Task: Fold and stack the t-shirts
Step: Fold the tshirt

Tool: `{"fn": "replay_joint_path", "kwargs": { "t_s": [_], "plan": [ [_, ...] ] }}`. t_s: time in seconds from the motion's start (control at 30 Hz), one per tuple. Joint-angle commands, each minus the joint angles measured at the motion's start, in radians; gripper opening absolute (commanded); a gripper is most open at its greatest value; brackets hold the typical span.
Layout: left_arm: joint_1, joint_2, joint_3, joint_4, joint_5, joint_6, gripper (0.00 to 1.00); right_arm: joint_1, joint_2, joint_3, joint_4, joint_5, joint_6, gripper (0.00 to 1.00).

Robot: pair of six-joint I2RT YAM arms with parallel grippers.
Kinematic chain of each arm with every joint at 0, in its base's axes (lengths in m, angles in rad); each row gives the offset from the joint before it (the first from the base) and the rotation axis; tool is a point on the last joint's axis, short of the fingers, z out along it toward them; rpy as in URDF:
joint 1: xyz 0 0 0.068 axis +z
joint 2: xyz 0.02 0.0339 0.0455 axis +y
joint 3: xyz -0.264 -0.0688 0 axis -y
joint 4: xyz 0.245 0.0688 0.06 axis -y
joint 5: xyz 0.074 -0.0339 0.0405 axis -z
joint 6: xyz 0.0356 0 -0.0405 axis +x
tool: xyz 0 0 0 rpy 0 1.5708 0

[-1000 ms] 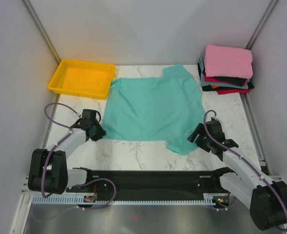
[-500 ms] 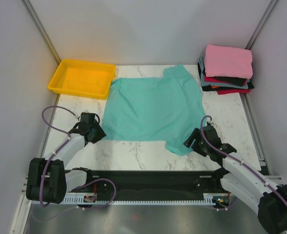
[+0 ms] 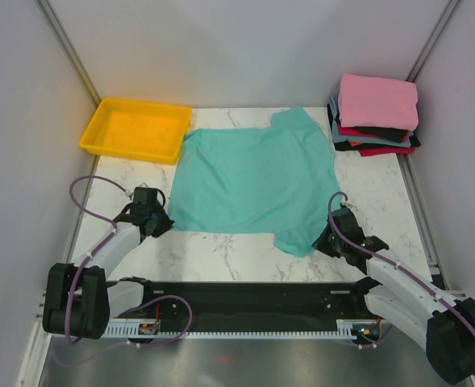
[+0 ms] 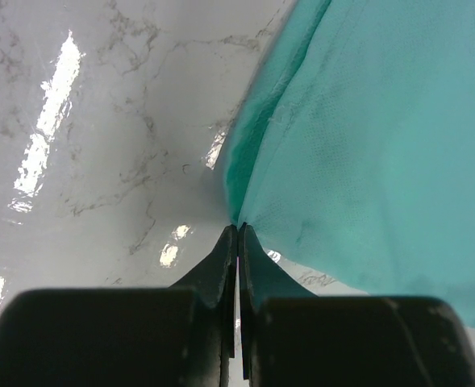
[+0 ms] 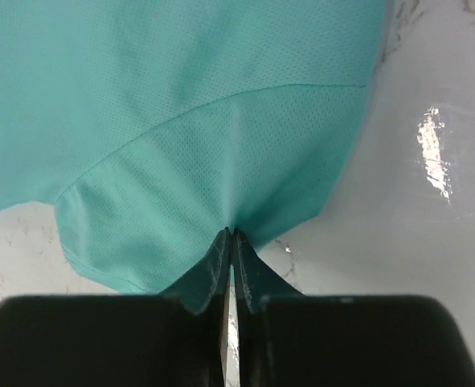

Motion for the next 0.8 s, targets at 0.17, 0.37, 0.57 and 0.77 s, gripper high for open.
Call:
{"fn": "replay_joint_path", "kwargs": {
  "t_s": [0.17,0.37,0.57,0.77],
  "plan": [
    [-0.004,-0.058,-0.004,0.02,0.01,0.02,0.02,0.023,-0.097,0.084,-0.179,0.045,-0.021,0.6],
    [-0.004,-0.072,-0.012,0.021,0.024,0.02,0.02,0.034,-0.165,0.064,-0.244,-0.007,0.056,0.62],
    [-0.004,-0.083,-0.024,0.035,0.038,0.023,0.02,0.1,-0.192,-0.013,-0.211,-0.029,0.165,0.6],
    [-0.004,-0.083,-0.046,0.057,0.044,0.025,0.02,0.165,-0.073,-0.016,-0.105,0.014,0.189,0.59]
  ]
}}
